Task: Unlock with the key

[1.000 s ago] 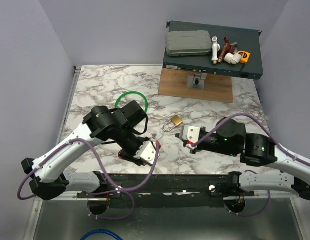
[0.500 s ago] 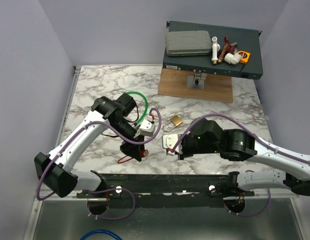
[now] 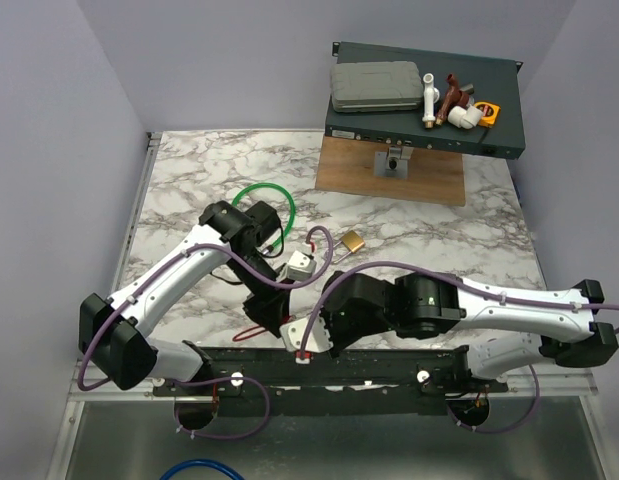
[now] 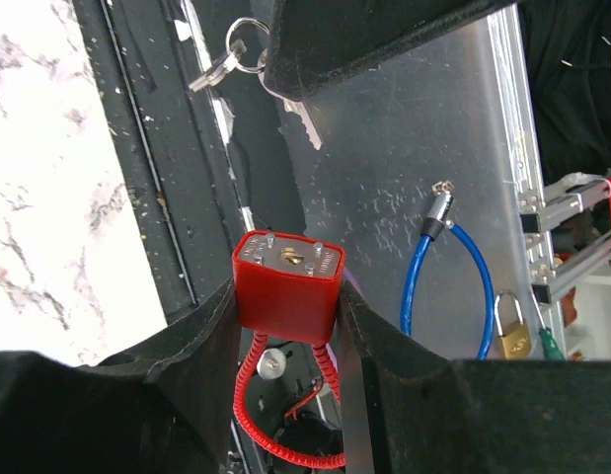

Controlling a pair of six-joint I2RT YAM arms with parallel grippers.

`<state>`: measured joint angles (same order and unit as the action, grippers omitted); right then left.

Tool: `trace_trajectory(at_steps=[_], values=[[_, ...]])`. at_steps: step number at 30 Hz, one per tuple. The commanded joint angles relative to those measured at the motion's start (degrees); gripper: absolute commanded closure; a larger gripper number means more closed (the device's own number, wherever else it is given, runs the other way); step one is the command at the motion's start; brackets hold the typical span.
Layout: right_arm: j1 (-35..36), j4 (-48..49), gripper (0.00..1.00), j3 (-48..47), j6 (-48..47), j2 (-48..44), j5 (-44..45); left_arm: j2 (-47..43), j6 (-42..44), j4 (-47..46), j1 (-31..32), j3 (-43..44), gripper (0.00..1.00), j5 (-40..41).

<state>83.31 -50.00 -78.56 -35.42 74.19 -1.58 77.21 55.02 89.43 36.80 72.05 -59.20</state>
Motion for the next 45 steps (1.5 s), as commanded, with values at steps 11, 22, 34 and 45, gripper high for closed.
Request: trace_trajectory(at_steps=[11,22,34,45], values=[[2.65,-0.58,0.99,-3.36,0.5,4.82,9.07,-0.61,-8.72,-3.05,3.94,-2.88,1.0,2.25],[2.65,0.18,0.99,-5.04,3.76,8.9,9.31,0.27,-14.4,-5.78,4.29,-1.83,1.0,4.05],[2.65,0.66,0.99,-6.0,4.04,9.5,10.09,-0.22,-15.21,-6.79,4.29,-2.88,1.0,4.53],[2.65,1.63,0.99,-5.77,4.11,9.89,10.01,0.02,-15.04,-6.46,4.36,-2.38,1.0,4.1]])
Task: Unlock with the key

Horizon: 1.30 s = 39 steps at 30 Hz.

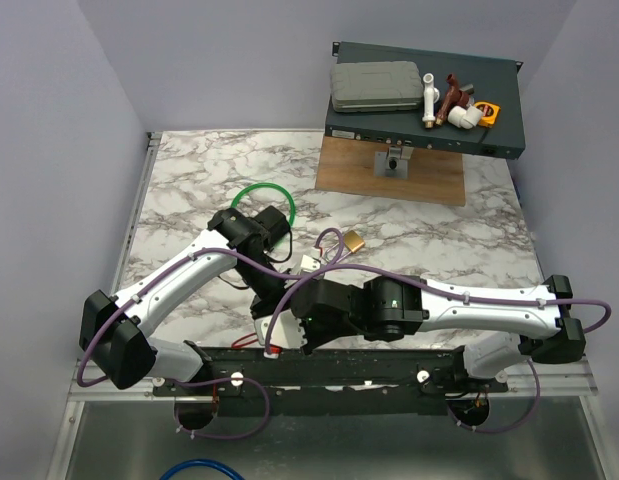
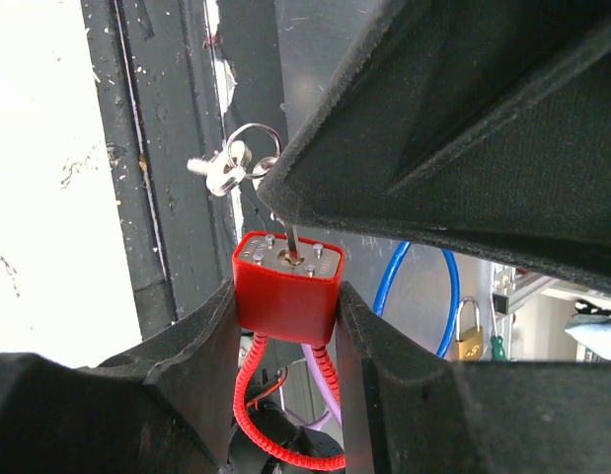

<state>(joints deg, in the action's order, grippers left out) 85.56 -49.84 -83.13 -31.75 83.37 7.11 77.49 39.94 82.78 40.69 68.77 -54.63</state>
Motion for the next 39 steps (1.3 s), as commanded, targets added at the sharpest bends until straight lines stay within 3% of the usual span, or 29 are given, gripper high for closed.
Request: trace_trajectory(at_steps=[1,39], values=[[0.4,1.53,0.99,-1.21,0.37,0.81,1.3,-0.24,0.13,0.16,0.51,0.97,1.0,-0.55],[0.35,3.01,0.99,2.31,1.94,2.34,1.01,-1.0,-0.17,0.09,0.46,1.48,1.0,-1.12]])
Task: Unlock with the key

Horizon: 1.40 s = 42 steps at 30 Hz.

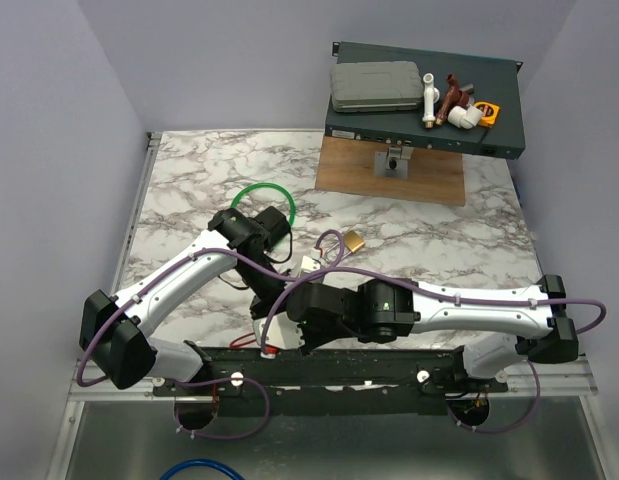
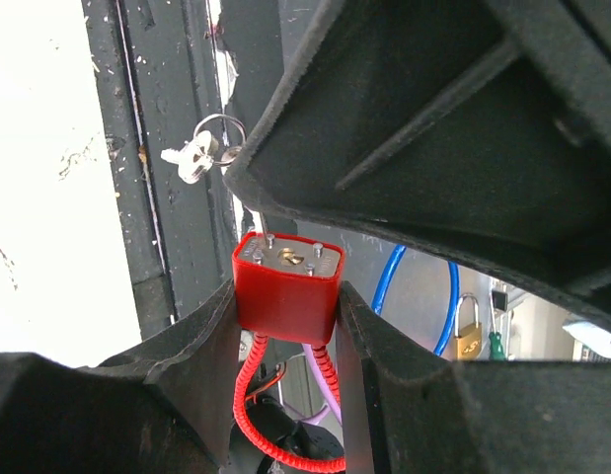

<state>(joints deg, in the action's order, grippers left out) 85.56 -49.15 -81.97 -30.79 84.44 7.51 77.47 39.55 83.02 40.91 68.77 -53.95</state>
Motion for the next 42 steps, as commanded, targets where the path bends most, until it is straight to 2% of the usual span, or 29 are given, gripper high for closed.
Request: trace_trajectory(at_steps=[1,23,42], values=[[0.37,2.55,0.99,1.36,0.99,1.33,0.79,-0.92,0.26,0.07,0.15,1.65,1.0,-1.81],[0.38,1.05,0.99,0.23,0.82,-0.93,3.7,0.29,-0.69,-1.32,0.3,0.5,1.0,-0.23],[0.4,1.17,0.99,-0.46,1.17,-1.1,2.43,1.02,-1.76,-1.69,0.27,1.19,1.0,0.43]])
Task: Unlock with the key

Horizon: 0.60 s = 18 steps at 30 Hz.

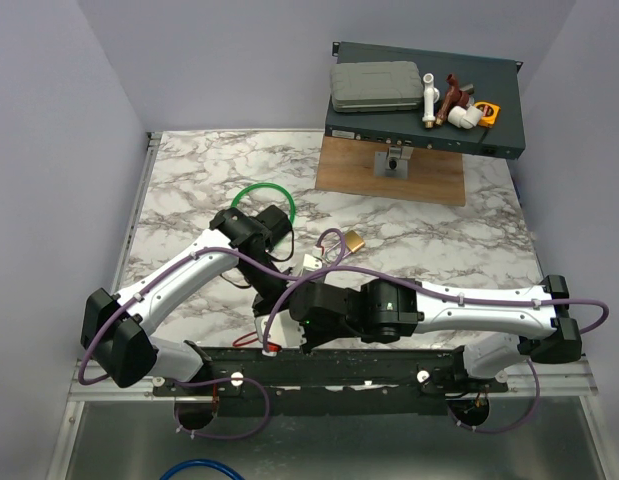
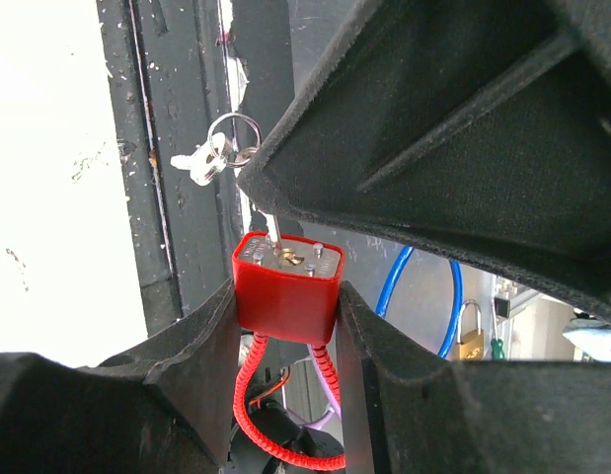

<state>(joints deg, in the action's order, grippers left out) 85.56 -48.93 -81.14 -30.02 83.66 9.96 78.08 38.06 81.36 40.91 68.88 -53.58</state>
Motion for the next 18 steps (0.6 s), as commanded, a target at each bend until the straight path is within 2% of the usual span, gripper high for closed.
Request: trace_trajectory(at_steps=[1,10,18], values=[[0.35,0.99,0.99,-1.37,0.4,-0.19,-0.15,0.38,-0.43,-0.12,0.28,1.07,1.0,0.19],[0.4,0.87,0.99,-2.29,0.4,0.57,-0.33,0.71,-4.68,-3.11,0.19,0.47,1.0,3.05],[0.4,1.06,0.99,-1.32,0.58,0.72,-0.62,0.78,-4.91,-3.07,0.19,0.9,1.0,2.6]])
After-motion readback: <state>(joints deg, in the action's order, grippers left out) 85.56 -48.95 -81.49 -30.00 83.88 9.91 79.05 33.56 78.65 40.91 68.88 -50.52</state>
